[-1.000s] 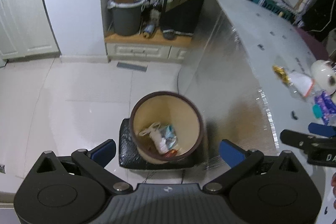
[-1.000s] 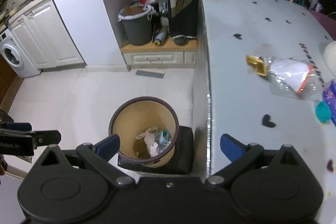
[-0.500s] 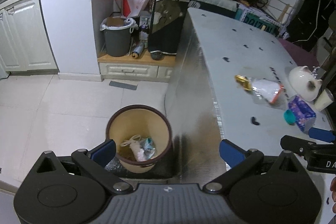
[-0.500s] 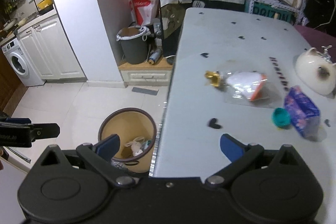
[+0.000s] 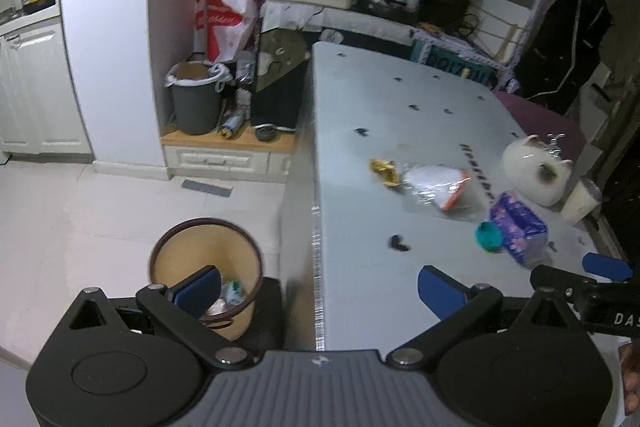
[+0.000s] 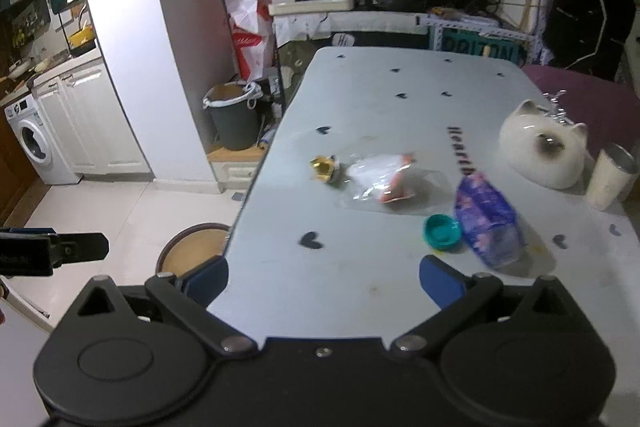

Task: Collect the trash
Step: 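Raise both tools from the wastebasket back toward the table, then grasp the teal bottle cap with the left tool while the right tool grasps the purple tissue pack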

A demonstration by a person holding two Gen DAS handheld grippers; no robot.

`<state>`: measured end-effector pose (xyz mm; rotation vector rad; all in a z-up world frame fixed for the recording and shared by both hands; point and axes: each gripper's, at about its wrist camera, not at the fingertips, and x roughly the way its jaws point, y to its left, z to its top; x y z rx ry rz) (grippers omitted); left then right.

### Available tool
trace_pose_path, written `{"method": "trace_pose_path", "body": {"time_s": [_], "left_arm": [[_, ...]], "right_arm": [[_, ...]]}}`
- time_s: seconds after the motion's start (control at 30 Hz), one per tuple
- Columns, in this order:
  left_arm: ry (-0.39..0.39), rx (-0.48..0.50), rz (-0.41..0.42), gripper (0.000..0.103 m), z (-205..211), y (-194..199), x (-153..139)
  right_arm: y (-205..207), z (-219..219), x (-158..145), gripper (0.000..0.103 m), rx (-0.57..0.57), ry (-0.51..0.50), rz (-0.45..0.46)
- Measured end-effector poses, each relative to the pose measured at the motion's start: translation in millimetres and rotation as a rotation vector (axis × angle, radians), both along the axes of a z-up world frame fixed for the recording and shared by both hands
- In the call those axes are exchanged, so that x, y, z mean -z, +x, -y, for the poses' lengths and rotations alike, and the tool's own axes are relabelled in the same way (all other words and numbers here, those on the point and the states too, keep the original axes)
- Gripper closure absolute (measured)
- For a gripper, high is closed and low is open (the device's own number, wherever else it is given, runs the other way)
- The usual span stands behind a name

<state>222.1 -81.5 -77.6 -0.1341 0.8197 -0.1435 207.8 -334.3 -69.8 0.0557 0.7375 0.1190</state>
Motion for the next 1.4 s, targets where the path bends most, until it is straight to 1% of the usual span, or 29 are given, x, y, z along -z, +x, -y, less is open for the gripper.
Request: {"method": "trace_pose_path", "body": {"time_s": [0.13,0.23,0.37,0.53,0.67,0.77,0.9,1.07,1.17,1.27,1.33,1.4], "left_arm": [[-0.007,0.035,0.026,0.000,32.6,0.0,-2.1],[-0.014,0.082,0.040,0.000,57.7,3.5,-0.8],[-0.020,0.142,0.062,0.000,90.5,13.8,3.0],[-0.031,0.211,0.057,0.000,128.0,35.3,13.0],[-0.037,0.278,0.047,0.000,154.3,53.2,24.5],[-0.040,0.329,0.046,0.001,171.6,66.4,35.6],[-0.006,0.414,0.041,0.002,194.6,84.0,53.1],[0.035,0.512,0.031,0.008,223.1,107.3,81.8],[0.053,0.569,0.031,0.012,237.3,119.5,98.7],[0.078,0.614,0.033,0.016,250.0,130.7,114.0],[0.098,0.631,0.026,0.019,258.3,138.3,123.1],[0.115,0.642,0.014,0.021,264.0,144.9,131.7]], "right_arm": [[-3.1,33.1,2.2,0.000,0.032,0.010,0.023],[-1.9,59.7,6.0,0.000,0.068,0.010,0.032],[8.5,97.0,13.2,0.000,0.125,0.011,0.032],[34.3,146.1,28.3,0.000,0.177,0.027,0.021],[62.4,178.7,43.6,0.000,0.187,0.075,0.007],[83.7,196.6,57.4,0.009,0.159,0.126,-0.003],[116.0,211.3,81.9,0.011,0.116,0.193,-0.052],[149.6,220.9,114.0,0.012,0.067,0.239,-0.138],[166.5,225.0,132.4,0.017,0.065,0.285,-0.187],[177.2,227.1,147.1,0.023,0.079,0.322,-0.216],[182.0,227.6,154.3,0.029,0.082,0.350,-0.234],[184.1,224.5,159.7,0.034,0.089,0.351,-0.256]]}}
